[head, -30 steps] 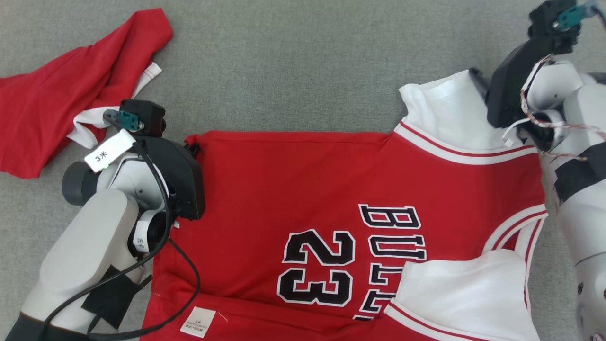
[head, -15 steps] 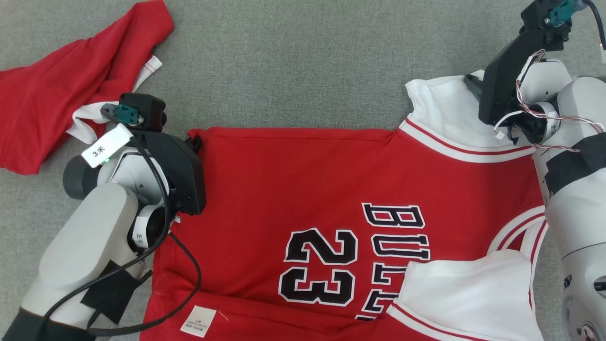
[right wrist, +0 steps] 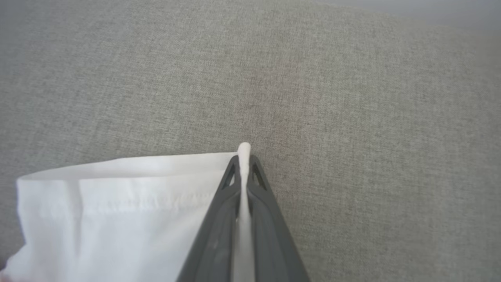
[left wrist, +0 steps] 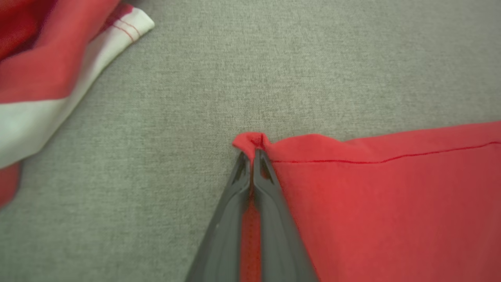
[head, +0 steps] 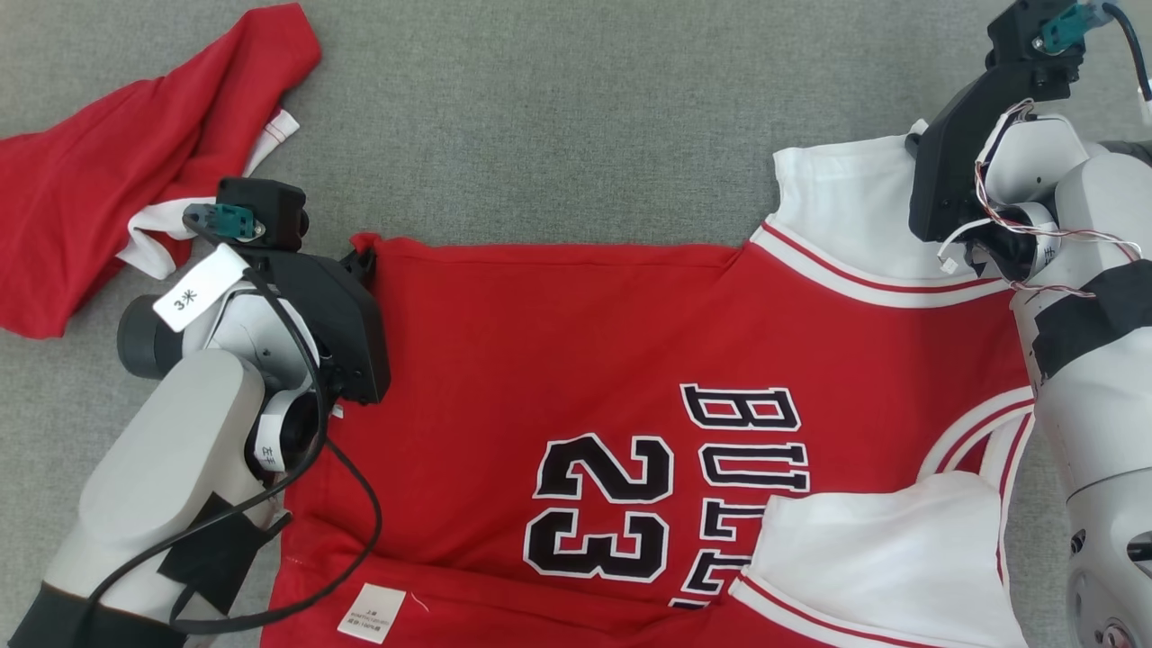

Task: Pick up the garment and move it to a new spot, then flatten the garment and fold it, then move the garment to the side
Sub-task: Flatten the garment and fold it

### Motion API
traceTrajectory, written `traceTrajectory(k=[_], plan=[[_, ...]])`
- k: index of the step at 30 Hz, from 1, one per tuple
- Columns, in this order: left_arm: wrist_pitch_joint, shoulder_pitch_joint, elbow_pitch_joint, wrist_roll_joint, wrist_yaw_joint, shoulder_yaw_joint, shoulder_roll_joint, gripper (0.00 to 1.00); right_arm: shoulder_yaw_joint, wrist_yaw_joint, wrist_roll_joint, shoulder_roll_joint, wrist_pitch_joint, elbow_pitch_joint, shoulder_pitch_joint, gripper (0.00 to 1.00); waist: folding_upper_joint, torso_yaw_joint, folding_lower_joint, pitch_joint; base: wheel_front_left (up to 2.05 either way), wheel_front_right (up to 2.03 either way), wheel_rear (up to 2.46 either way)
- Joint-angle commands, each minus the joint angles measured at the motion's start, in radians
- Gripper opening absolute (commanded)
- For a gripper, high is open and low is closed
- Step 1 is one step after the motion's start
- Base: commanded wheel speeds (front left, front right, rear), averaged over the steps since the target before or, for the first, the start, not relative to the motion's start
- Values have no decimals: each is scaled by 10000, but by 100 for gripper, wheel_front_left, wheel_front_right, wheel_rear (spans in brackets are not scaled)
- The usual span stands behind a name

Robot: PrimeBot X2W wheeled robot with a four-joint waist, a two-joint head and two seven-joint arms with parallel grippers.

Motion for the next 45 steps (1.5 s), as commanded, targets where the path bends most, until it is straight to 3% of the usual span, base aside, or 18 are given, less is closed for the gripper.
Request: traceTrajectory(k=[1, 7, 14, 17, 18, 22, 33, 45], plan=[[-62, 25, 197, 68, 86, -15, -24, 0, -92, -21, -106, -37, -190, -61, 126, 0, 0, -43, -2, -58, 0, 0, 0], [-365, -39, 285, 63, 55, -17, -67, 0, -73, -21, 217, 44, -577, -243, 280, 0, 0, -75, -2, -261, 0, 0, 0], [-552, 353, -70, -177, 20, 44, -9, 0, 1040, -21, 1474, -318, -165, -1443, 1204, 0, 0, -80, -2, -691, 0, 0, 0], [-846, 850, -665, -232, 297, 241, 227, 0, 1765, -21, 2823, -889, 371, -3195, 2319, 0, 0, -184, -2, -988, 0, 0, 0], [-846, 850, -665, -232, 297, 241, 227, 0, 1765, -21, 2823, -889, 371, -3195, 2319, 0, 0, -184, -2, -988, 0, 0, 0], [-1118, 1545, -1623, -339, 545, 394, 458, 0, 2026, -21, 3763, -1440, 923, -5053, 3609, 0, 0, -327, -2, -1268, 0, 0, 0], [-1246, 3439, -3499, -530, 1234, 587, 1088, 0, 1373, -20, 5415, -2584, 2645, -9279, 6992, 0, 0, -408, -2, -1832, 0, 0, 0], [-1415, 4424, -3666, -697, 1378, 622, 1444, 0, 414, -20, 5145, -2051, 3585, -10708, 8652, 0, 0, -562, -2, -2150, 0, 0, 0]])
